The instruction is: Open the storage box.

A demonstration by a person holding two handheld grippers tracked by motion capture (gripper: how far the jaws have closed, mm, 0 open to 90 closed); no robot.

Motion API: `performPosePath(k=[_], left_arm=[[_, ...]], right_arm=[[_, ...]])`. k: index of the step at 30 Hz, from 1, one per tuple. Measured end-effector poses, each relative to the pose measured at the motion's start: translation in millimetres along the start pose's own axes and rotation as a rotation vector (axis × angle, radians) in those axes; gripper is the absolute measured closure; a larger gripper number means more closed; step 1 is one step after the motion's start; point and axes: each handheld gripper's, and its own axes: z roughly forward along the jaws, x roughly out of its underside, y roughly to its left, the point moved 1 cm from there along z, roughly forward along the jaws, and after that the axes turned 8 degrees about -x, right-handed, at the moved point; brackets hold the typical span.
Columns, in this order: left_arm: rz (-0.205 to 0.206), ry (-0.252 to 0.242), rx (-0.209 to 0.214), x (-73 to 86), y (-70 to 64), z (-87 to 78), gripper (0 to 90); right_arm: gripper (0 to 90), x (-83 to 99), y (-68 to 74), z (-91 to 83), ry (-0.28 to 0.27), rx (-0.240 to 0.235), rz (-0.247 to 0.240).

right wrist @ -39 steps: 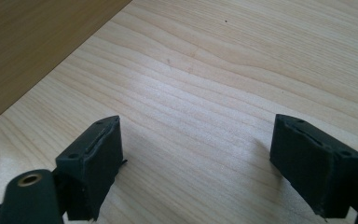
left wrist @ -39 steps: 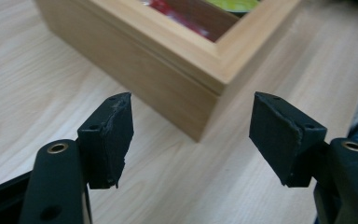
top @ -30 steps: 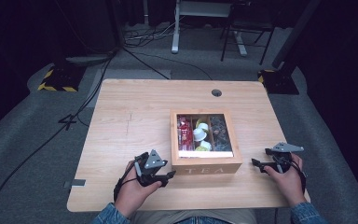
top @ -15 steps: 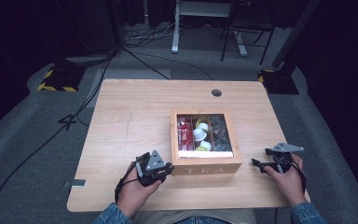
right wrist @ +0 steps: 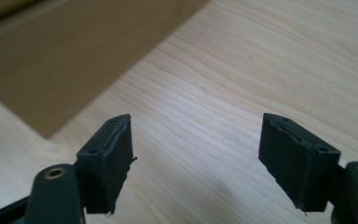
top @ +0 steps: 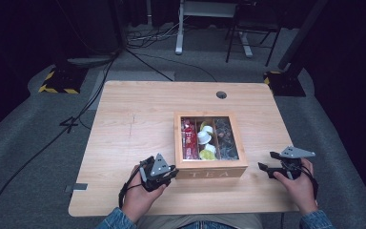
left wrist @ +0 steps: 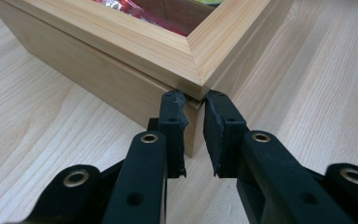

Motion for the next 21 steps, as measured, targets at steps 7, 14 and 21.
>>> performPosePath(k=[7, 14, 21], left_arm=[[0.009, -0.004, 0.002, -2.8, 1.4, -1.3, 76.1], [0.005, -0.009, 0.006, -5.7, 2.7, -1.8, 74.8], [0.005, -0.022, 0.004, -8.0, 3.6, -3.8, 74.1]], right_arm=[[23.0, -15.5, 25.5, -13.3, -0.010, -0.085, -0.056], [23.3, -35.7, 52.6, -19.0, -0.064, -0.155, -0.139], [26.9, -43.6, 64.9, -3.1, -0.065, -0.149, -0.192]])
